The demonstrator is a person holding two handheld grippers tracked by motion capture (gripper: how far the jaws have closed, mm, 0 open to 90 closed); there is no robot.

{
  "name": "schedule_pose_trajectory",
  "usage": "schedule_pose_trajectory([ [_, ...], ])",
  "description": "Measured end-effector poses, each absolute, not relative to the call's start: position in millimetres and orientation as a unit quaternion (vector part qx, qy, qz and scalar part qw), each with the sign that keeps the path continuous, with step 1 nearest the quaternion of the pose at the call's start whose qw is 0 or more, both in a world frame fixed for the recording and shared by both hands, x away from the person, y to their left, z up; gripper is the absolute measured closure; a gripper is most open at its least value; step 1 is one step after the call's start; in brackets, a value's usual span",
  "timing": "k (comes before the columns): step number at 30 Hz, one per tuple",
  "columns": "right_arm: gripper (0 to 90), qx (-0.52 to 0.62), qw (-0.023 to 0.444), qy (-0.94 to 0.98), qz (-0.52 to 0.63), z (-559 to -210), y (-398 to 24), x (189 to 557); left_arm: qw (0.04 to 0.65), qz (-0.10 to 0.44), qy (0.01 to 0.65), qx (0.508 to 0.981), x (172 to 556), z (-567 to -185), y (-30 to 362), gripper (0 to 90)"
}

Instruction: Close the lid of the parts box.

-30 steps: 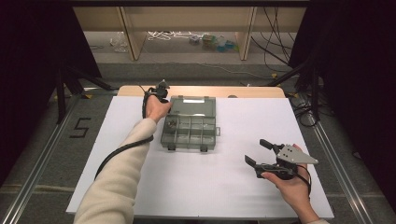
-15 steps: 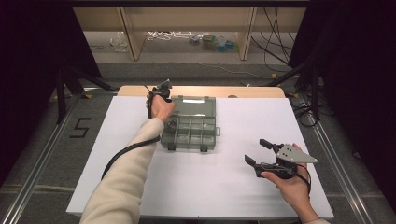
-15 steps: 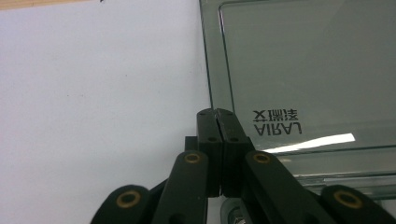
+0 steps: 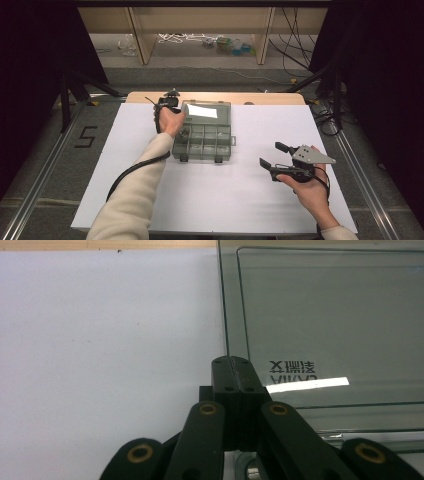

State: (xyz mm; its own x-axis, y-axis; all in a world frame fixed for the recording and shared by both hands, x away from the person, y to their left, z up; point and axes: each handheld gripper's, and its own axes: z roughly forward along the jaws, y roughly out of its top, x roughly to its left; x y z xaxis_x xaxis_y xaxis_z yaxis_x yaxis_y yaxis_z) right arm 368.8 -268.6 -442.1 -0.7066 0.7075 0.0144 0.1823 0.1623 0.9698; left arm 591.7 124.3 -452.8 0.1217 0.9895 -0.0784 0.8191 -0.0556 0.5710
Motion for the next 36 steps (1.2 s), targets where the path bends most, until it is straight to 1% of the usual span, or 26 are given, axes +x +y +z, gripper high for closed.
schedule_pose_trajectory([
  [3,19.3,0.299,0.247,0.73,0.563,-434.7,-262.8,378.9,0.26,0.178,0.631,0.709,587.3,-454.2,126.3,90.0],
  [5,20.6,0.298,0.238,0.735,0.561,-431.2,-258.1,383.6,0.27,0.19,0.626,0.707,584.6,-456.2,127.0,90.0],
  [8,21.5,0.298,0.242,0.735,0.559,-426.7,-249.7,395.2,0.283,0.19,0.628,0.7,581.7,-457.5,128.8,90.0],
  [10,21.9,0.302,0.236,0.739,0.554,-423.6,-243.4,403.6,0.289,0.193,0.626,0.698,579.9,-458.2,129.5,90.0],
  [12,24.2,0.306,0.229,0.745,0.546,-420.0,-236.2,415.0,0.297,0.198,0.624,0.695,578.4,-459.0,130.0,90.0],
  [17,24.6,0.349,0.222,0.749,0.518,-416.0,-219.8,447.3,0.317,0.211,0.62,0.686,573.0,-463.5,131.1,90.0],
  [18,24.6,0.367,0.215,0.751,0.505,-415.7,-217.3,454.7,0.32,0.215,0.618,0.685,572.2,-464.1,131.6,90.0],
  [19,24.5,0.386,0.195,0.753,0.496,-415.6,-214.4,462.1,0.322,0.212,0.624,0.68,570.6,-464.2,131.0,90.0],
  [21,24.0,0.411,0.176,0.753,0.483,-417.2,-208.7,478.4,0.329,0.214,0.619,0.681,569.5,-465.3,132.3,90.0],
  [22,23.8,0.42,0.158,0.76,0.47,-417.5,-205.8,487.9,0.332,0.216,0.617,0.681,569.3,-465.7,132.8,90.0],
  [23,23.8,0.424,0.158,0.758,0.469,-418.6,-203.3,494.0,0.332,0.225,0.6,0.692,570.2,-466.4,135.9,90.0],
  [24,23.8,0.435,0.155,0.755,0.466,-419.5,-200.2,501.1,0.332,0.227,0.597,0.694,569.9,-466.7,136.2,90.0],
  [25,24.3,0.444,0.154,0.75,0.465,-420.5,-197.2,508.1,0.332,0.242,0.567,0.714,572.2,-466.8,140.9,90.0],
  [26,25.7,0.451,0.152,0.747,0.464,-422.1,-193.4,516.1,0.334,0.228,0.598,0.691,568.9,-467.3,135.7,90.0],
  [27,26.5,0.452,0.151,0.748,0.462,-423.4,-191.5,520.8,0.337,0.222,0.611,0.681,567.1,-467.6,133.3,90.0],
  [32,33.8,0.479,0.148,0.749,0.433,-435.3,-181.2,549.8,0.332,0.219,0.617,0.679,566.6,-467.1,133.4,90.0],
  [33,35.8,0.496,0.14,0.743,0.427,-436.9,-178.0,554.2,0.332,0.219,0.618,0.678,566.5,-467.2,133.4,90.0],
  [35,39.1,0.493,0.146,0.748,0.418,-439.7,-176.5,563.2,0.334,0.218,0.615,0.68,566.8,-467.6,133.5,90.0],
  [36,40.3,0.505,0.143,0.749,0.405,-440.6,-173.9,567.0,0.333,0.219,0.617,0.678,566.8,-467.4,133.4,90.0],
])
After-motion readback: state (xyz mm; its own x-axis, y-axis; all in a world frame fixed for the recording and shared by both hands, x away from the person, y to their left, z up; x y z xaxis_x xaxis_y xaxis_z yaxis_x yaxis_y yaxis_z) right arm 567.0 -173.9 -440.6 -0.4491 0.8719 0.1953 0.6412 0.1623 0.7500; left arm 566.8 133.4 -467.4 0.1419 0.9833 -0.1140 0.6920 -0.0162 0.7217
